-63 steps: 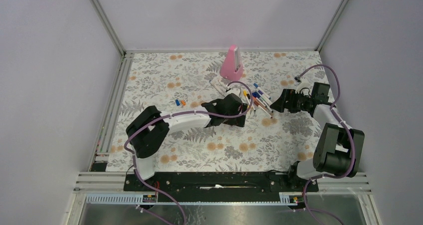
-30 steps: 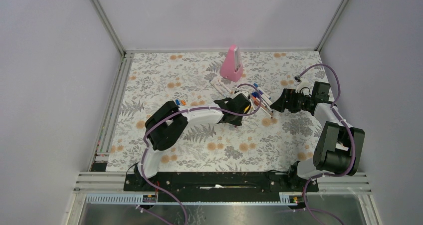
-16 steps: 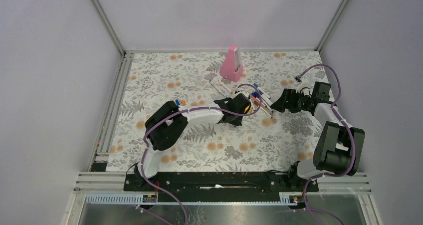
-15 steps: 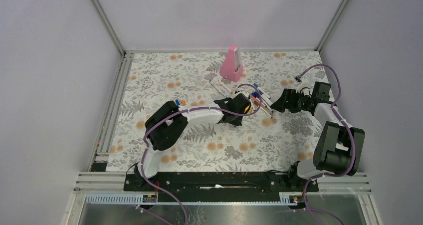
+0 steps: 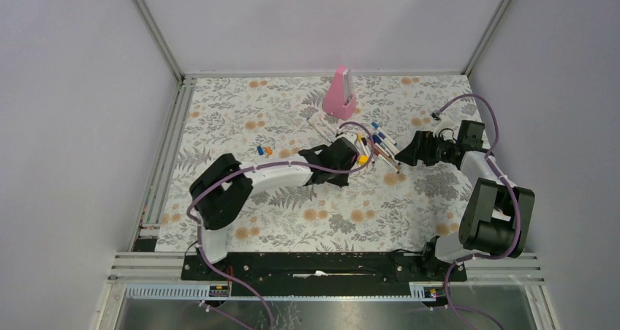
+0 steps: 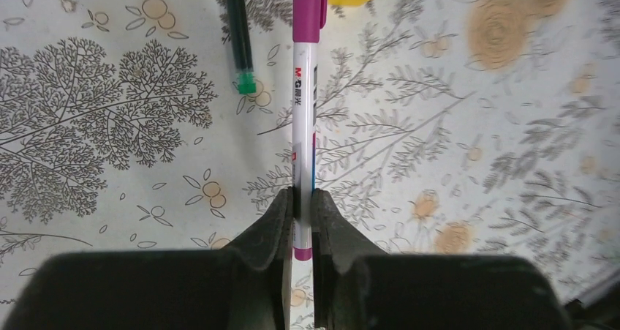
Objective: Open the pen caps
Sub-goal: Pick up the pen from the center of the board.
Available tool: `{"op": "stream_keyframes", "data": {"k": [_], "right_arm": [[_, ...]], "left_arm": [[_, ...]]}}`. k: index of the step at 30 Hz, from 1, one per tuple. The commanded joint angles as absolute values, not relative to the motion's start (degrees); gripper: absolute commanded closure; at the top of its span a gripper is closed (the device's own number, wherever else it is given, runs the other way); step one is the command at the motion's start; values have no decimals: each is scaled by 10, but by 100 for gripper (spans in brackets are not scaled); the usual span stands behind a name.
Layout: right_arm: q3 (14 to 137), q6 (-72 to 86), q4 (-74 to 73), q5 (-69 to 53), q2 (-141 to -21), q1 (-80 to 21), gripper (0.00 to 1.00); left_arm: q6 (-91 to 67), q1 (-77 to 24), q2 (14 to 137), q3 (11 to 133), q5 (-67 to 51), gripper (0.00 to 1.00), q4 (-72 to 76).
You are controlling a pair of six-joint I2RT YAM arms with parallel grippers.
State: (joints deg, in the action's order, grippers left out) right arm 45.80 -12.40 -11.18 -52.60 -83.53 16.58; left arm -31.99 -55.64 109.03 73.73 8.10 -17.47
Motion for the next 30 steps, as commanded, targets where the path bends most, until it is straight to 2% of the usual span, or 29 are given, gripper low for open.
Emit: {"op": "stream_keyframes", "data": {"k": [1, 6, 9, 13, 15, 17, 22, 30], "right_arm": [[465, -150, -122, -591, -816, 168, 2], [464, -142, -125, -634, -801, 168, 1], [449, -84, -81, -676, -780, 168, 1], [373, 107, 129, -737, -734, 168, 1], [327, 227, 275, -750, -713, 168, 1], [302, 302, 361, -749, -701, 165, 1], [294, 368, 379, -718, -711, 147, 7], [290, 405, 403, -708, -730, 109, 13]], "left_arm": [[-332, -559, 1020, 698, 57, 100, -95], [-341, -559, 961, 635, 29, 100, -6], [-353, -559, 927, 591, 8, 100, 76], [-387, -559, 895, 537, -17, 100, 185], [-410, -559, 891, 519, -24, 100, 232], [-435, -559, 892, 505, -26, 100, 281], [-481, -560, 916, 498, -25, 100, 375], [-498, -574, 975, 547, -31, 100, 400]]}}
